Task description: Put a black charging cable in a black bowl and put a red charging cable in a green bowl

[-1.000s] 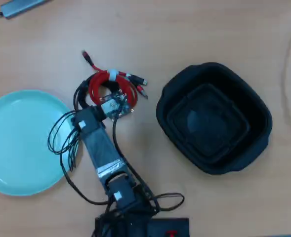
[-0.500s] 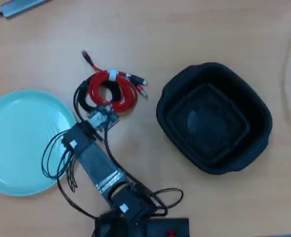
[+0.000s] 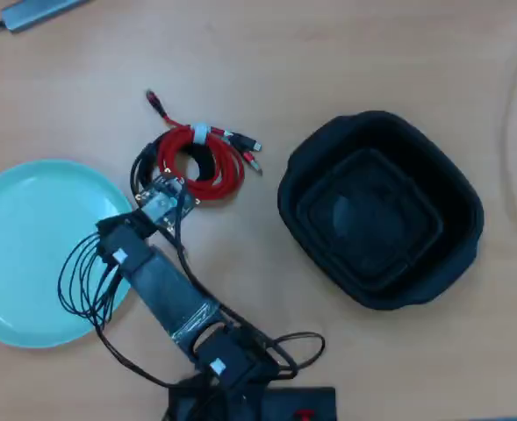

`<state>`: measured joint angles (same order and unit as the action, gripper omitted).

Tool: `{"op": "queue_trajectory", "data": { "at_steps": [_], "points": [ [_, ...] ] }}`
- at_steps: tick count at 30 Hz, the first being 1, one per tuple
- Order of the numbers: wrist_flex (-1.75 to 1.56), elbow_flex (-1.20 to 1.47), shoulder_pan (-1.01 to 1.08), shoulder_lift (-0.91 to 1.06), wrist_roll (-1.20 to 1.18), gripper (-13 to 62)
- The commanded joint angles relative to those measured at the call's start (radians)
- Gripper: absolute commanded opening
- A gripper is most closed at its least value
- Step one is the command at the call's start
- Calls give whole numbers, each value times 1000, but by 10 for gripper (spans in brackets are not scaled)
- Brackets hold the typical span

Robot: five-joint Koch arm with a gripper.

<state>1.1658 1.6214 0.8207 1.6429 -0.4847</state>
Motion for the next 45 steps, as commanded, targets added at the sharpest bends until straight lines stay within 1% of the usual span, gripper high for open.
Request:
{"op": "queue_trajectory", "data": {
  "at_steps": [1, 8, 15, 20, 22, 24, 26, 28, 30, 32, 37, 42, 45],
  "points": [
    [-32, -112, 9, 5, -34, -23],
    [-35, -129, 87, -25, -209, -19],
    [-25, -173, 133, -18, -206, -19],
    [-23, -258, 152, -21, -202, -18],
    [-17, -322, 166, -43, -187, -18],
    [-8, -370, 170, -107, -153, -15],
    [11, -408, 186, -164, -129, 5],
    [31, -433, 204, -209, -121, 43],
    [34, -443, 207, -236, -121, 80],
    [34, -443, 210, -253, -121, 98],
    [38, -428, 242, -331, -144, 100],
    [67, -431, 252, -350, -313, 102],
    [84, -423, 250, -353, -336, 107]
  ]
}}
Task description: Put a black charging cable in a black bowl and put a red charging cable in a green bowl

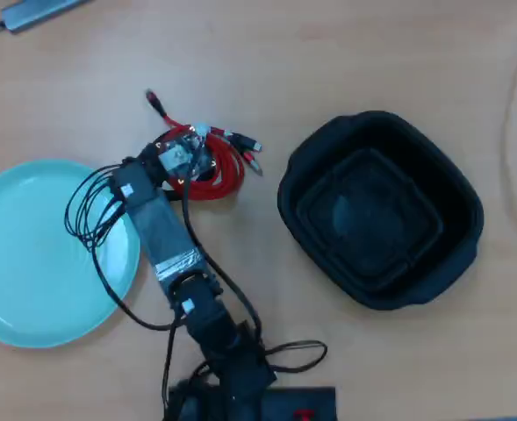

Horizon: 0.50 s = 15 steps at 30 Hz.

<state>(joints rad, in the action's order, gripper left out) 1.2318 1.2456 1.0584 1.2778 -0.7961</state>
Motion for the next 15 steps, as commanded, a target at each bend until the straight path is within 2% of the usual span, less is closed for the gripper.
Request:
{"op": "queue_trajectory", "data": {
  "at_steps": [1, 8, 15],
  "points": [
    [23, -46, 12, 12, -26, 116],
    [29, -51, 3, 12, -28, 232],
    [23, -48, -43, -60, -14, 233]
  ]
}}
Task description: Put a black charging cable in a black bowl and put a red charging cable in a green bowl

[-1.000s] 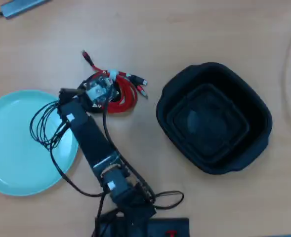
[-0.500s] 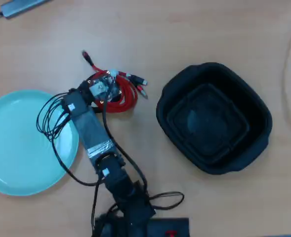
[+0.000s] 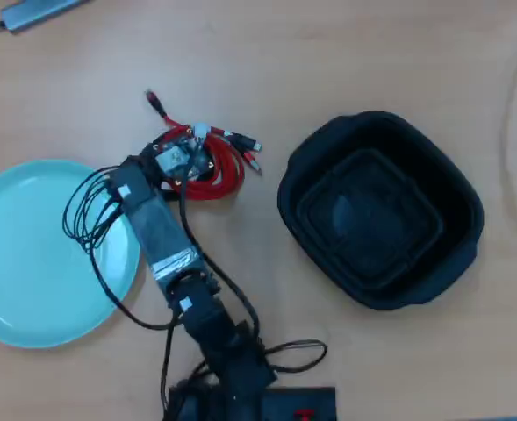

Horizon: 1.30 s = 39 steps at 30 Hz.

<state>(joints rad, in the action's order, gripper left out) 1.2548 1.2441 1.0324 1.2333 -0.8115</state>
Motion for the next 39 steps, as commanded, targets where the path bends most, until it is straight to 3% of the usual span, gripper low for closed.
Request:
{"op": "queue_trajectory", "data": {
  "at_steps": [1, 34, 37, 39],
  "points": [
    [0, -46, -28, -34, 2, 232],
    [5, -46, 86, -210, -11, 226],
    [3, -46, 86, -210, -2, 182],
    [-3, -49, 86, -213, 0, 97]
  ]
}}
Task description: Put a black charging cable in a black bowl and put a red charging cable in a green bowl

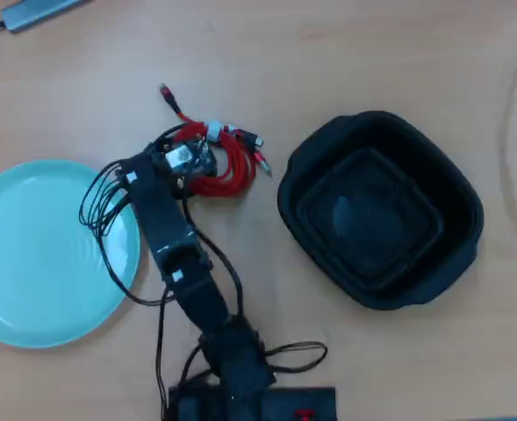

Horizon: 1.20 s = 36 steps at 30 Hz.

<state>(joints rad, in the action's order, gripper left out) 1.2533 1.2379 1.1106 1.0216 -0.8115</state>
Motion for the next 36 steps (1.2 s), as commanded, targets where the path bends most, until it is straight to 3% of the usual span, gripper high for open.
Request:
{"op": "queue_trajectory", "data": {
  "at_steps": [1, 3, 4, 6, 13, 24, 36],
  "points": [
    [-2, -43, 8, -8, 0, 42],
    [-2, -52, 9, -26, -9, -83],
    [-2, -55, 9, -31, -11, -92],
    [2, -55, 8, -31, -11, -55],
    [14, -52, -26, 2, 98, -61],
    [72, -55, -109, 453, 295, -61],
    [94, -43, -121, 617, 298, -61]
  ]
}}
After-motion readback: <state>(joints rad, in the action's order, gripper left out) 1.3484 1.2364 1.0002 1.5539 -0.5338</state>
